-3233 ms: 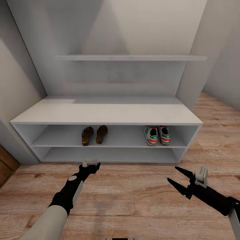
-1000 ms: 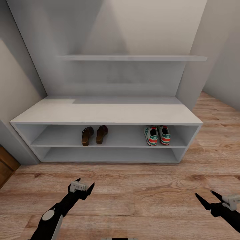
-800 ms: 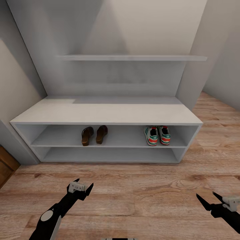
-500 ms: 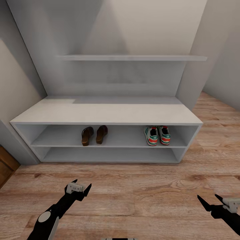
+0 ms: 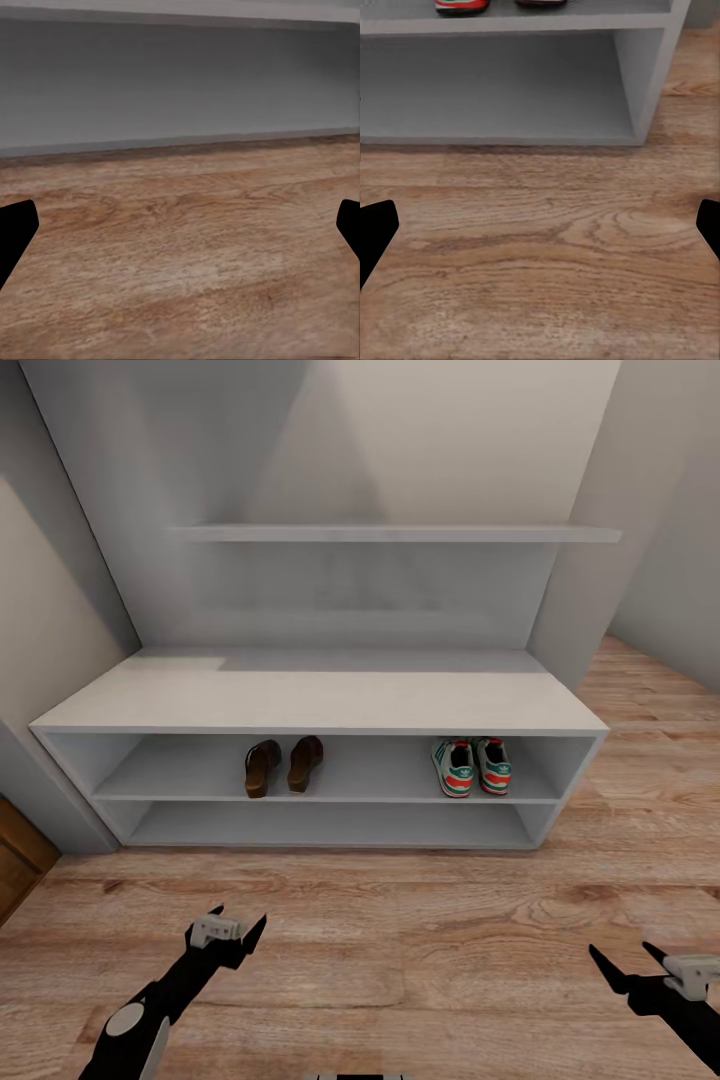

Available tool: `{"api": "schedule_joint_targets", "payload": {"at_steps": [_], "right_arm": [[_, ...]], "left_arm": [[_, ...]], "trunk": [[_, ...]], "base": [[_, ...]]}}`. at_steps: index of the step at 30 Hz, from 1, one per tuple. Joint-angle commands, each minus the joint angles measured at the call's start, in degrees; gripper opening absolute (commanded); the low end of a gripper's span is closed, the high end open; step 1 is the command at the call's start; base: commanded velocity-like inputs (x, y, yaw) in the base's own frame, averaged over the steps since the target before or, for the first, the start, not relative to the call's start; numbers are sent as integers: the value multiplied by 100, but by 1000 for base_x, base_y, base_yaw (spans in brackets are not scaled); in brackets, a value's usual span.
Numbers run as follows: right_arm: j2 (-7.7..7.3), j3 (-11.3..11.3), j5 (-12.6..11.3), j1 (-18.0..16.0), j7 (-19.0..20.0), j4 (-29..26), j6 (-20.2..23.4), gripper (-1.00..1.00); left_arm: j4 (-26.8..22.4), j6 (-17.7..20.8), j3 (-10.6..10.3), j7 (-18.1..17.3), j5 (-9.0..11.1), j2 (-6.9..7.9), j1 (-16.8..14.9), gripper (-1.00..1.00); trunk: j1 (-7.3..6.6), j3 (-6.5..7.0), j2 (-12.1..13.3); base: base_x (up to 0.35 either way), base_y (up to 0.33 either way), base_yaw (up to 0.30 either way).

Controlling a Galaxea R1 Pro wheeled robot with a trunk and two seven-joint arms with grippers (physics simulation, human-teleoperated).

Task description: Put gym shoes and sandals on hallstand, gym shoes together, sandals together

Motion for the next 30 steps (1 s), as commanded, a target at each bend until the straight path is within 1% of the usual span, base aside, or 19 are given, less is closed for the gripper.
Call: {"api": "schedule_joint_targets", "payload": {"at_steps": [1,7,8,10,12,13,14,15,17,18,20,21,22,23,24,27,28,30], "right_arm": [[3,-15,50,-6,29,-4,-18,100],[36,-11,53,-6,-16,4,-60,100],[52,-10,51,-5,-104,24,-87,100],[55,-7,52,-5,-139,32,-91,100],[69,-3,52,-5,-208,90,-104,100],[69,-3,52,-5,-208,90,-104,100],[74,1,53,-7,-237,122,-114,100],[74,1,53,-7,-237,122,-114,100],[82,9,56,-16,-316,203,-142,100],[82,9,56,-16,-316,203,-142,100],[86,21,58,-30,-435,316,-188,100],[88,35,59,-35,-508,384,-225,100],[88,35,59,-35,-508,384,-225,100],[89,61,60,-40,-587,459,-272,100],[89,61,60,-40,-587,459,-272,100],[92,210,65,-50,-892,678,-450,100],[92,210,65,-50,-892,678,-450,100],[95,375,67,-53,-1187,794,-549,100]], "left_arm": [[2,-30,13,-27,-40,-2,-3,100],[54,-42,38,-27,-30,-6,-3,100],[106,-118,51,-28,-21,-7,-3,100],[138,-147,50,-28,-19,-16,-3,100],[239,-350,62,-21,-16,-19,-3,100],[239,-350,62,-21,-16,-19,-3,100],[307,-505,69,-17,-14,-21,-3,100],[307,-505,69,-17,-14,-21,-3,100],[520,-976,92,7,-4,-23,-3,100],[520,-976,92,7,-4,-23,-3,100],[848,-1492,144,36,22,-27,-17,100],[1035,-1692,172,51,36,-27,-32,100],[1035,-1692,172,51,36,-27,-32,100],[1213,-1852,202,69,47,-25,-52,100],[1213,-1852,202,69,47,-25,-52,100],[1633,-2176,281,129,72,-9,-132,100],[1633,-2176,281,129,72,-9,-132,100],[1804,-2299,326,174,82,0,-173,100]], "trunk": [[-1,-4,-2],[-1,-4,-2],[-1,-4,-2],[-1,-4,-2],[-1,-4,-2],[-1,-4,-2],[-1,-4,-2],[-1,-4,-2],[-1,-4,-2],[-1,-4,-2],[-1,-4,-2],[-1,-4,-2],[-1,-4,-2],[-1,-4,-2],[-1,-4,-2],[-1,-4,-2],[-1,-4,-2],[-1,-4,-2]], "base": [[0,0,0],[0,0,0],[0,0,0],[0,0,0],[0,0,0],[0,0,0],[0,0,0],[0,0,0],[0,0,0],[0,0,0],[0,0,0],[0,0,0],[0,0,0],[0,0,0],[0,0,0],[0,0,0],[0,0,0],[0,0,0]]}}
